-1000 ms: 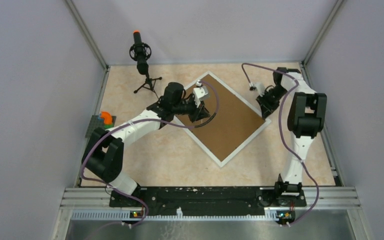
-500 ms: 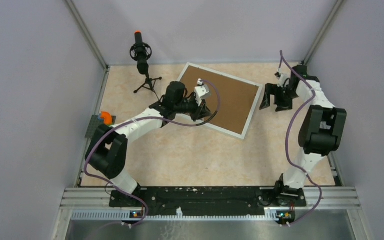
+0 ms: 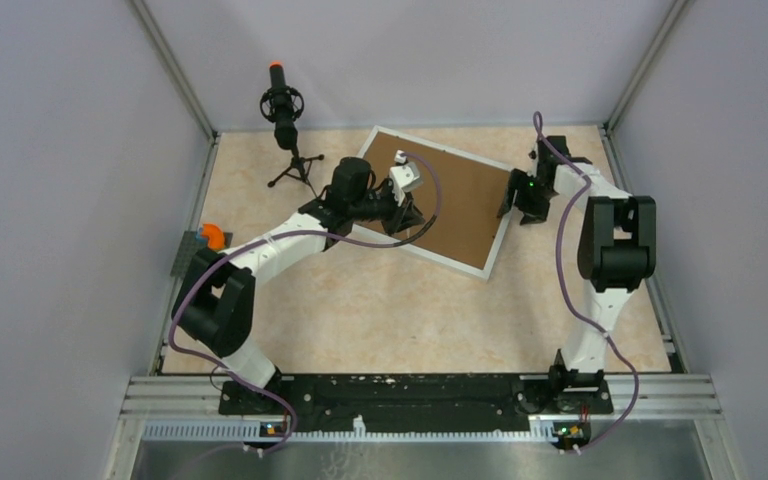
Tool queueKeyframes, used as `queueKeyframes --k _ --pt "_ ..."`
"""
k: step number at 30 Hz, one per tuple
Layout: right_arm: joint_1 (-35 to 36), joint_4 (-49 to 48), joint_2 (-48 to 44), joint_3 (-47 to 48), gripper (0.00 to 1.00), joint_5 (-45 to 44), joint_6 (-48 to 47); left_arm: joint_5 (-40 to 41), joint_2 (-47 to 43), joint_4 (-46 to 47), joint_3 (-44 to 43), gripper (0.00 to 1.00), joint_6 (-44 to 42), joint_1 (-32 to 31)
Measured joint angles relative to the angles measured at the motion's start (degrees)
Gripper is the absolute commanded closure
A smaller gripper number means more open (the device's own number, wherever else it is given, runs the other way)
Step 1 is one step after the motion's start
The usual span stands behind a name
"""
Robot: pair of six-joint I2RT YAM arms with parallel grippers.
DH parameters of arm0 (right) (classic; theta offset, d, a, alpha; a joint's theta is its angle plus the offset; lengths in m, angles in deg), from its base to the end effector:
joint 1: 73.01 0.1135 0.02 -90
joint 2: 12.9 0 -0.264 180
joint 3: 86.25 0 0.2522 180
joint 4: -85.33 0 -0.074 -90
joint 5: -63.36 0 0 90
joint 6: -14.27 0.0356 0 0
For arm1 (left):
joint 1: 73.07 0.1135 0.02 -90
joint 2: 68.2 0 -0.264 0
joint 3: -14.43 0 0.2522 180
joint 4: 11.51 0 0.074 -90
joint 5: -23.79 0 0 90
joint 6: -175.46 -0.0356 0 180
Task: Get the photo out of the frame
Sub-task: Adjust the photo frame at the center of the board.
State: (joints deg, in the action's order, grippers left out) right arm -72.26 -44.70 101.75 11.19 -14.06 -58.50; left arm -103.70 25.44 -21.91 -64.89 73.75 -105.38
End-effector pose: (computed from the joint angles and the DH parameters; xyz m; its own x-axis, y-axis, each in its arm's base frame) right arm 0.4131 0.0132 0.1786 -0.9091 0.2772 -0.3110 0.1801 0.9346 0.3066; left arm 0.3045 -0.2182 0.2718 -0.1652 0.2950 -0.9411 0.9445 0.3219 -0.0649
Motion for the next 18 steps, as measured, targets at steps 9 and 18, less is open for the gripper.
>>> queueKeyframes --k 9,18 --pt "0.7 -0.55 -0.31 -0.96 1.0 0.26 -2.27 1.33 0.0 0.04 0.0 1.0 -0.02 0.04" --pt "-4.83 0.74 -4.92 -7.23 1.0 3.65 -16.59 1.6 0.0 0.04 0.0 1.0 0.02 0.04"
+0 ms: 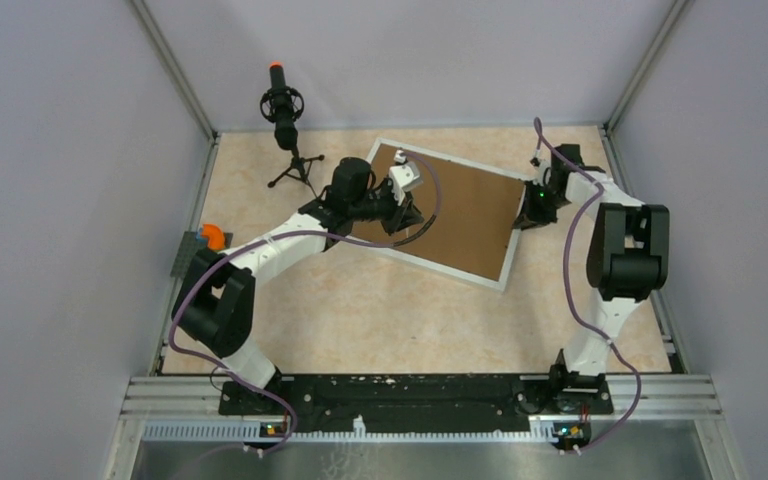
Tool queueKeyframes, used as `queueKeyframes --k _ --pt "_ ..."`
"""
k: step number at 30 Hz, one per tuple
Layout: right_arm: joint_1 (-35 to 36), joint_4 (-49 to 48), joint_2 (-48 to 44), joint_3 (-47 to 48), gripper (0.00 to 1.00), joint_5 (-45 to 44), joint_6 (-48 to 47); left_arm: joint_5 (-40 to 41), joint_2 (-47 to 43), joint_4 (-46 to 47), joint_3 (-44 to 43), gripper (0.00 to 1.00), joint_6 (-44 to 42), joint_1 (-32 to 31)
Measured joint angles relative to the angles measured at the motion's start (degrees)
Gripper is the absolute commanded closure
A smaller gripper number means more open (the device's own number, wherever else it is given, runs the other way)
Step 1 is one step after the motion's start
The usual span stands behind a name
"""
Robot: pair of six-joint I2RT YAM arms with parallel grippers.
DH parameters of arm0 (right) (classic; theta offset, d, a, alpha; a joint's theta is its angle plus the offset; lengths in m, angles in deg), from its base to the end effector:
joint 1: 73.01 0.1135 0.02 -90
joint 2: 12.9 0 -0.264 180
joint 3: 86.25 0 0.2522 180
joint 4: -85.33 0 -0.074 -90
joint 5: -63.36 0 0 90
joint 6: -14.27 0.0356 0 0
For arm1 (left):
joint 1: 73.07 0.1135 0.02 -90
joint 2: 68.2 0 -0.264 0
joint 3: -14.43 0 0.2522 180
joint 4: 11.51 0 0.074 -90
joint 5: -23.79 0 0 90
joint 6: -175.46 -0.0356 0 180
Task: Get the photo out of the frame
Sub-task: Adjust the photo frame at the center of the board.
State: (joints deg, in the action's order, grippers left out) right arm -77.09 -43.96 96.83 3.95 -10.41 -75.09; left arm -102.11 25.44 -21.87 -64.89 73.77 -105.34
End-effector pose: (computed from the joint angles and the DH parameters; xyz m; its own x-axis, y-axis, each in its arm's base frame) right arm 0.3831 -0.0174 0.1759 -0.9390 0.0777 -0.3351 -0.0155 0.9636 0.2668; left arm 0.3056 -0.2176 0.2716 -0.1668 0.2994 -0.9394 0.9362 0.3470 -0.0557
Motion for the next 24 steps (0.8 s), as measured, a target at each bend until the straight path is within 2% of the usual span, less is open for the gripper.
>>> queueKeyframes --k 3,6,12,17,21,24 --pt "-1.53 2.1 -1.05 -0.94 1.0 0.74 -5.33 -0.09 0.0 0.02 0.0 1.0 0.07 0.0" --pt "-0.15 3.39 -1.51 -1.09 1.0 0.48 -8.15 -0.35 0.0 0.13 0.0 1.0 0.72 0.0" --pt "7.04 3.85 -1.75 -2.23 0.99 3.34 -5.18 -0.46 0.26 1.25 -0.33 1.0 2.64 0.0" --pt "8.81 5.49 -1.25 -4.24 0.64 11.82 -0.92 -0.52 1.2 2.6 -0.57 1.0 4.68 0.02" --pt "8.63 5.7 -3.45 -9.49 0.46 16.28 -0.55 -1.57 2.05 4.28 -0.76 1.0 8.72 0.5" --pt "8.41 4.5 -10.51 -12.68 0.32 16.9 -2.69 -3.5 2.56 6.1 -0.98 1.0 12.41 1.16"
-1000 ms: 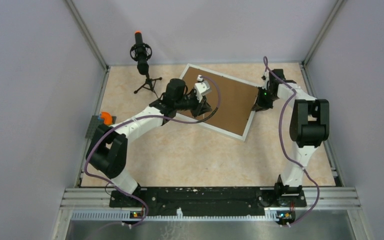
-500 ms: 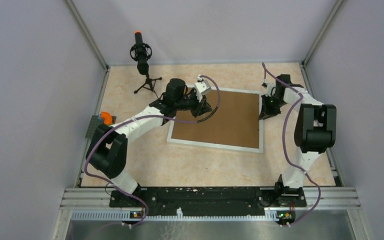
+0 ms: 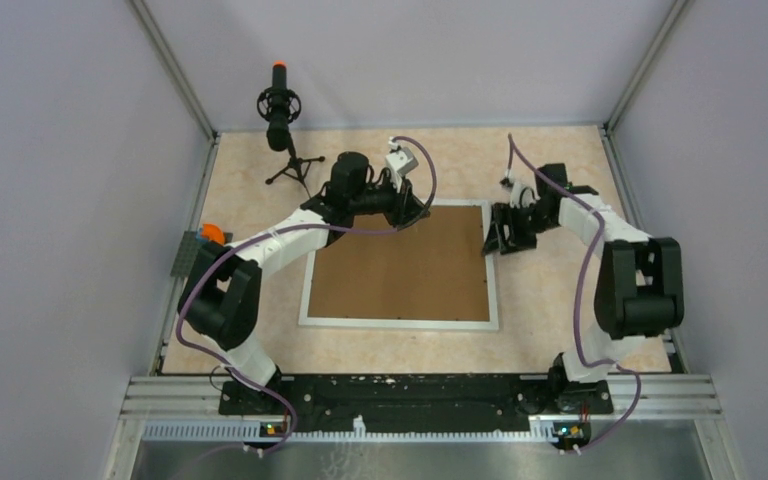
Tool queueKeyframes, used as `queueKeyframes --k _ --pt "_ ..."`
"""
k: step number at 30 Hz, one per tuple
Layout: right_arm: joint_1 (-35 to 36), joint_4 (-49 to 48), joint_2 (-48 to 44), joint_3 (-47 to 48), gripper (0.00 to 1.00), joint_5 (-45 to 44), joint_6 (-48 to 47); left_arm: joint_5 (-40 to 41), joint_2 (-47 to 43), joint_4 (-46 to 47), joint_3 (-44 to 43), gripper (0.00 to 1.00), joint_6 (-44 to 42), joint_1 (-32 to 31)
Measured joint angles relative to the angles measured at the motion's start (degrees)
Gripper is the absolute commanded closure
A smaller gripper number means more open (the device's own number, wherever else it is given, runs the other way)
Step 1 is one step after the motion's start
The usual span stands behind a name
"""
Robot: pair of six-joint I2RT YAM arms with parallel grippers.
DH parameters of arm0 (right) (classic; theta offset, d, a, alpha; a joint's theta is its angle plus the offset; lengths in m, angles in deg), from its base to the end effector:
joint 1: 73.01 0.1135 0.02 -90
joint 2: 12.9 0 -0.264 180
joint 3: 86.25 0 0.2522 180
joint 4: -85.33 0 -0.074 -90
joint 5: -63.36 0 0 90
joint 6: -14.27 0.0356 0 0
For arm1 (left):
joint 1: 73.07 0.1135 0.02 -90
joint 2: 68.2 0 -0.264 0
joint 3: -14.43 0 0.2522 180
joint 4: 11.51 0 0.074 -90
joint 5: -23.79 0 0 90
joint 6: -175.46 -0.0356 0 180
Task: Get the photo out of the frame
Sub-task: Adjust the photo frame at the center of the board, then adjust the screwdriver.
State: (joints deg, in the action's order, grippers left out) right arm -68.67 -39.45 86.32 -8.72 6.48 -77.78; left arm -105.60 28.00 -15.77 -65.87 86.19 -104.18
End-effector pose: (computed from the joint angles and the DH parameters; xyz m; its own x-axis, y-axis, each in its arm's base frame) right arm 0.3178 0.0436 0.1798 -0.9639 -0.1032 -0.2454 -0.2214 0.8226 0.5238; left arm 0.3191 -0.2190 0.2719 -0.3066 0.1735 -0.9359 0.9055 0.3561 -0.2307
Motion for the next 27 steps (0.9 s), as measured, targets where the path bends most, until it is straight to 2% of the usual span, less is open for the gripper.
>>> queueKeyframes --k 1,3,4,9,11,15,24,26,27 --pt "0.11 -1.46 -3.8 -0.33 0.26 -0.07 -1.05 -0.57 0.13 0.48 -0.17 1.0 1.22 0.13" --pt "0.52 -6.21 -11.47 -0.59 0.05 -1.09 -3.1 -1.68 0.26 1.09 -0.79 1.0 3.41 0.42" --pt "0.92 -9.49 -15.39 -1.09 0.02 -1.81 -4.04 -2.23 0.37 1.4 -1.36 1.0 4.55 0.57" --pt "2.71 -25.22 -30.62 -6.23 0.01 -0.55 -8.37 -4.98 0.52 3.65 -4.24 1.0 9.51 1.11" --pt "3.06 -28.11 -31.52 -7.04 0.05 2.67 -9.94 -6.38 0.74 4.87 -5.7 1.0 12.02 1.31" --pt "6.51 -30.99 -27.58 -7.13 0.15 7.45 -12.13 -9.7 1.2 9.22 -7.34 1.0 17.44 1.44" --pt "14.38 -36.59 -22.51 -6.99 0.37 15.89 -11.08 -16.41 3.15 21.79 -7.52 1.0 27.12 1.44" --pt "15.54 -37.97 -21.77 -6.51 0.46 16.81 -10.19 -17.14 3.43 23.67 -7.52 1.0 28.22 1.44" --pt "15.67 -38.69 -21.31 -6.19 0.54 17.14 -9.86 -17.42 3.52 24.46 -7.52 0.99 28.79 1.44"
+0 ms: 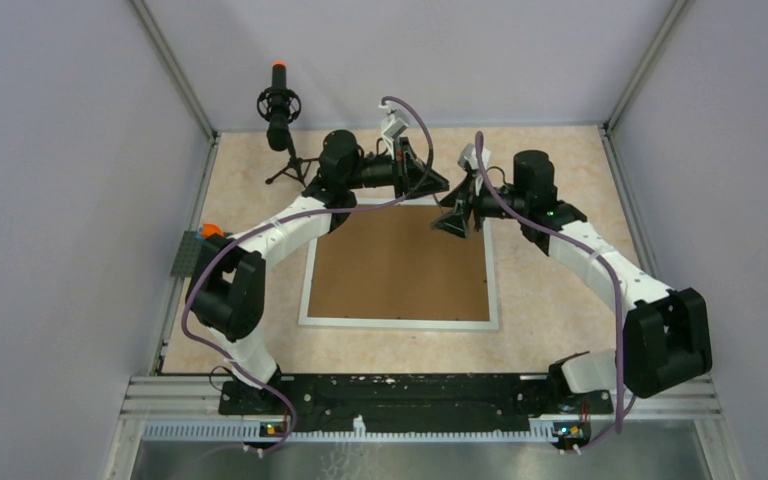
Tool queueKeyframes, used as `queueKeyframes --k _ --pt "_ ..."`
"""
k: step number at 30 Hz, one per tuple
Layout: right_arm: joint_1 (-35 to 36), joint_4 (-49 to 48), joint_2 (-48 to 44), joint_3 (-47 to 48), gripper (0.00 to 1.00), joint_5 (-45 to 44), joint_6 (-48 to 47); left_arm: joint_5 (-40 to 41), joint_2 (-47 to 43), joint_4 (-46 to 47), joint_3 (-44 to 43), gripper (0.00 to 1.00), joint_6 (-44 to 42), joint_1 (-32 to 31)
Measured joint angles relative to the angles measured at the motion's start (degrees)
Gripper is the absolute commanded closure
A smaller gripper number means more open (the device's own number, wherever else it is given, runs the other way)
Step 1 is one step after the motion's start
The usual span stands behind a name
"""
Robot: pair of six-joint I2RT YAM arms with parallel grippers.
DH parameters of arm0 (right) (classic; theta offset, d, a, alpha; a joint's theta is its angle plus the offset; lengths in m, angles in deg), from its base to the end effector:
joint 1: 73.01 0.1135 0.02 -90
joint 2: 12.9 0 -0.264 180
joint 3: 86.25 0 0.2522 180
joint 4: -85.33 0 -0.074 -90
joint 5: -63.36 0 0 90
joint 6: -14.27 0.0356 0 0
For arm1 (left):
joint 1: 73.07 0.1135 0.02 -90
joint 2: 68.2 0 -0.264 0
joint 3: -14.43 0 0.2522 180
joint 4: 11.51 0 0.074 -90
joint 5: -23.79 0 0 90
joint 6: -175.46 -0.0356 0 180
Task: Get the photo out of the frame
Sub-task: Adjust the screwdriver.
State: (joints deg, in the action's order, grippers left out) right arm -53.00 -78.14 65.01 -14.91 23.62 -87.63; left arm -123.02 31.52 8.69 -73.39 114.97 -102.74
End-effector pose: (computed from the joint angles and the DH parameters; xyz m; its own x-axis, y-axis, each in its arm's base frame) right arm 0.2765 0.1298 0.3048 -0.1786 -0.2053 -0.9623 -0.9404 0.3233 0.1055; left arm 0.3362 -0.2258 0.3352 -0.3787 -0.0946 -0.9207 0.9238 0.0220 -0.3823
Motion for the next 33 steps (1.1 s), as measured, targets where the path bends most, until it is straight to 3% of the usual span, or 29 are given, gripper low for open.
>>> queueKeyframes --k 2,4,5,7,9,11,14,17,22,33 --pt "0.87 -1.38 1.16 0.9 0.71 0.44 0.85 -0.52 0.15 1.27 0.0 0.99 0.85 0.0" --pt "1.09 -1.73 2.23 1.88 0.97 0.5 1.75 -0.9 0.17 2.16 0.0 0.95 1.36 0.0" --pt "1.09 -1.73 2.62 2.38 1.0 0.96 2.01 -0.48 0.17 2.6 0.0 0.9 1.05 0.0" --pt "1.25 -0.26 3.02 3.45 1.0 1.36 1.29 -0.48 0.17 2.82 0.0 0.8 0.87 0.13" --pt "1.27 2.99 3.39 5.03 1.0 0.96 -1.2 -0.9 0.07 1.46 -0.17 0.64 -0.22 0.52" --pt "1.09 7.85 3.5 6.49 1.0 0.46 -5.46 -1.66 -0.2 -4.87 -1.55 0.52 -4.02 0.92" --pt "0.81 14.36 3.48 8.11 1.0 -1.27 -12.68 -2.38 -0.31 -19.87 -5.66 0.43 -12.68 2.45" --pt "0.81 21.0 3.48 8.83 1.0 -4.09 -19.56 -2.34 -0.26 -35.93 -11.37 0.4 -21.27 3.76" --pt "0.81 29.49 3.48 9.38 1.0 -7.93 -27.56 -3.13 1.53 -51.25 -18.91 0.4 -26.45 4.24" --pt "2.47 33.07 5.14 11.23 1.0 -13.03 -32.04 -5.18 8.81 -58.4 -19.98 0.46 -21.57 2.49"
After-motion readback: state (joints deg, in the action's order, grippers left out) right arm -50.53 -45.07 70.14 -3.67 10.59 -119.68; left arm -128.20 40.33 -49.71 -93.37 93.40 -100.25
